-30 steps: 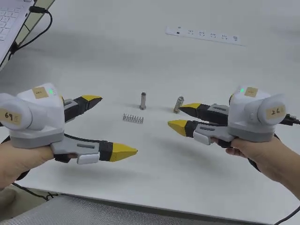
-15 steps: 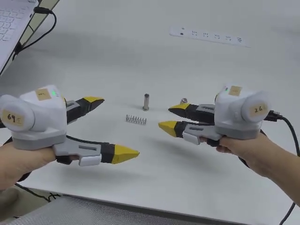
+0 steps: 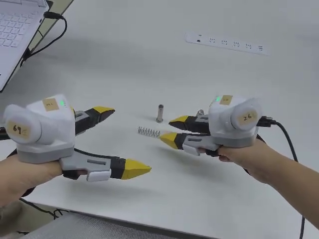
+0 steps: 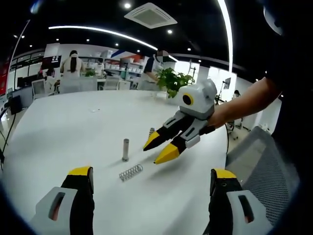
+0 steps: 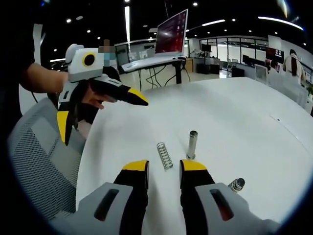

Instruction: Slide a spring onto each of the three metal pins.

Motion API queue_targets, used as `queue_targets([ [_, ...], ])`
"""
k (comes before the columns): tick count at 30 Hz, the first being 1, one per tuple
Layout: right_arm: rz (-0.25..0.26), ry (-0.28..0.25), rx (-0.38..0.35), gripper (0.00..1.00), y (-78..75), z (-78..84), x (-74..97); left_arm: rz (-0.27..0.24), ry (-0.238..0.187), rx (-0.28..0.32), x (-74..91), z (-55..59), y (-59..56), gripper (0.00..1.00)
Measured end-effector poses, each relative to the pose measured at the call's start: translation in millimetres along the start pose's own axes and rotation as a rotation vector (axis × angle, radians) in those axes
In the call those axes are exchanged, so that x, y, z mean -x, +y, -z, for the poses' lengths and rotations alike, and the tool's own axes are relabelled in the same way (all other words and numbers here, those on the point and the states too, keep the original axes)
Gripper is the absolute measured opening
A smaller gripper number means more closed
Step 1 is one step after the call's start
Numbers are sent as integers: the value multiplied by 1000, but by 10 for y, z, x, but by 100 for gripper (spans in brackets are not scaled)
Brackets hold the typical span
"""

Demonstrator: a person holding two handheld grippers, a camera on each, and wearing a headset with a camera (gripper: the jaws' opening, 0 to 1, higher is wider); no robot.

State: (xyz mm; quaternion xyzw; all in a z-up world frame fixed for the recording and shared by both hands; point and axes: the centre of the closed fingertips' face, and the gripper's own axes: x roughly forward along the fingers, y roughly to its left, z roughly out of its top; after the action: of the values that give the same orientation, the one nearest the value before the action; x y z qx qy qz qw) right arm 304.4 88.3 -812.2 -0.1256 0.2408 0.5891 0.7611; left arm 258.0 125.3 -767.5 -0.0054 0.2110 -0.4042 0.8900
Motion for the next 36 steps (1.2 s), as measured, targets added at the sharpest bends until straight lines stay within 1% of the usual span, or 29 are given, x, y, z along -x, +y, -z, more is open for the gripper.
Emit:
queue_targets([
  [6,-16,13,8,22,41,-10,-118,4,3,0,-10,9,-12,97],
  [9,-21,41,27,21,50,55,-180,6,4,-2,-9,8,-16,97],
  [11,-19,50,33,20,42,78,-199,6,5,-4,-3,8,-18,97],
  [17,-12,49,30,19,16,52,-264,3,6,-3,27,23,-26,96],
  [21,-18,59,35,18,28,57,-320,2,5,0,37,32,-35,96],
  [24,-16,65,44,17,31,72,-349,3,8,-1,40,36,-42,96],
  [26,-8,84,87,15,20,108,-352,4,9,1,46,38,-47,96],
  [27,-5,93,90,14,16,129,-361,5,5,6,52,34,-51,96],
  [30,-13,91,78,14,22,126,-370,2,5,6,67,38,-49,96],
  [36,-13,90,78,13,18,114,-404,-2,7,11,82,62,-39,96],
])
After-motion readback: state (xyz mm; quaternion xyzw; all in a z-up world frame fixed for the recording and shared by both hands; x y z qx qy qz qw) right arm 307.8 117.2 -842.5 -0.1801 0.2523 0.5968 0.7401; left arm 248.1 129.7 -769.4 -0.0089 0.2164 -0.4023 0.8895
